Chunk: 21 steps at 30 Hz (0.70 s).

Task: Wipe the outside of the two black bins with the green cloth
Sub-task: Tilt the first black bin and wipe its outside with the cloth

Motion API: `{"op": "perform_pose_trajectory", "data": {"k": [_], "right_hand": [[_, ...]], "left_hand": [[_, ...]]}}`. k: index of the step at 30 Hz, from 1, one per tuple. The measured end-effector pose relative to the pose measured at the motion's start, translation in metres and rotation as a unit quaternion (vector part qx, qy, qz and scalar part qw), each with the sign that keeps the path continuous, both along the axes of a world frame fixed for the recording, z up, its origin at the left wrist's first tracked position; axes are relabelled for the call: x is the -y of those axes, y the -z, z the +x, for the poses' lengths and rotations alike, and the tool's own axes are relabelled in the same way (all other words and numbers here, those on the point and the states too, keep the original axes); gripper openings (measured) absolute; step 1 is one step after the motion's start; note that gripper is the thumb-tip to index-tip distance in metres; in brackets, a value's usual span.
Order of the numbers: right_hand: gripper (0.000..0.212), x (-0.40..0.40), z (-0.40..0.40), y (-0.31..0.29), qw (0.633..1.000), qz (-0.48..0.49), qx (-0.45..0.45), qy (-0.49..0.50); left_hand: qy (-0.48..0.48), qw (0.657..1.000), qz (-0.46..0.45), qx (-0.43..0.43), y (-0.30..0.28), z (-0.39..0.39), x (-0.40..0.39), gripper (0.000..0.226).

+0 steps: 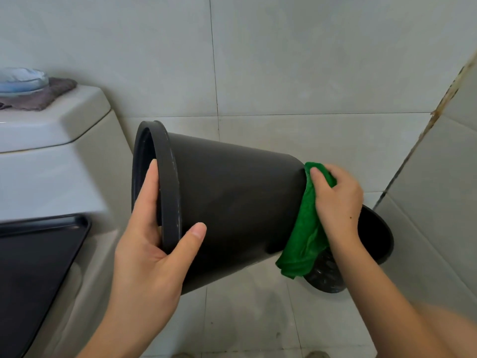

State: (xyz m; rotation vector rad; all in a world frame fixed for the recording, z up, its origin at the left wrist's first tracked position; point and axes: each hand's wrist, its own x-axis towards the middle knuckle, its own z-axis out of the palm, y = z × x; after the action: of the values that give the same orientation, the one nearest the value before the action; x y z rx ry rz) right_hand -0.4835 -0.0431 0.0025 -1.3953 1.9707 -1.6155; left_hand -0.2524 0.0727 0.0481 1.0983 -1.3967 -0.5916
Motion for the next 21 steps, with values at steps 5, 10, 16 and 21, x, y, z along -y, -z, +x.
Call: {"op": "perform_pose_trajectory", "data": {"k": [5, 10, 16, 21], "right_hand": [[0.014, -0.005, -0.005, 0.001, 0.989, 0.016, 0.134, -0.057], [0.015, -0.015, -0.002, 0.007, 0.983, -0.010, 0.183, -0.032], [0.016, -0.023, -0.002, 0.007, 0.970, -0.034, 0.240, -0.022], [0.018, -0.027, 0.000, 0.003, 0.967, -0.037, 0.250, -0.038]], "left_hand": [[0.009, 1.000, -0.015, 0.023, 0.002, 0.006, 0.006, 0.080], [-0.016, 0.999, 0.003, 0.039, 0.001, 0.014, 0.014, 0.057], [0.093, 0.988, 0.102, -0.070, -0.018, 0.033, 0.015, 0.065], [0.058, 0.988, 0.139, -0.036, -0.007, 0.044, 0.028, 0.050]]}}
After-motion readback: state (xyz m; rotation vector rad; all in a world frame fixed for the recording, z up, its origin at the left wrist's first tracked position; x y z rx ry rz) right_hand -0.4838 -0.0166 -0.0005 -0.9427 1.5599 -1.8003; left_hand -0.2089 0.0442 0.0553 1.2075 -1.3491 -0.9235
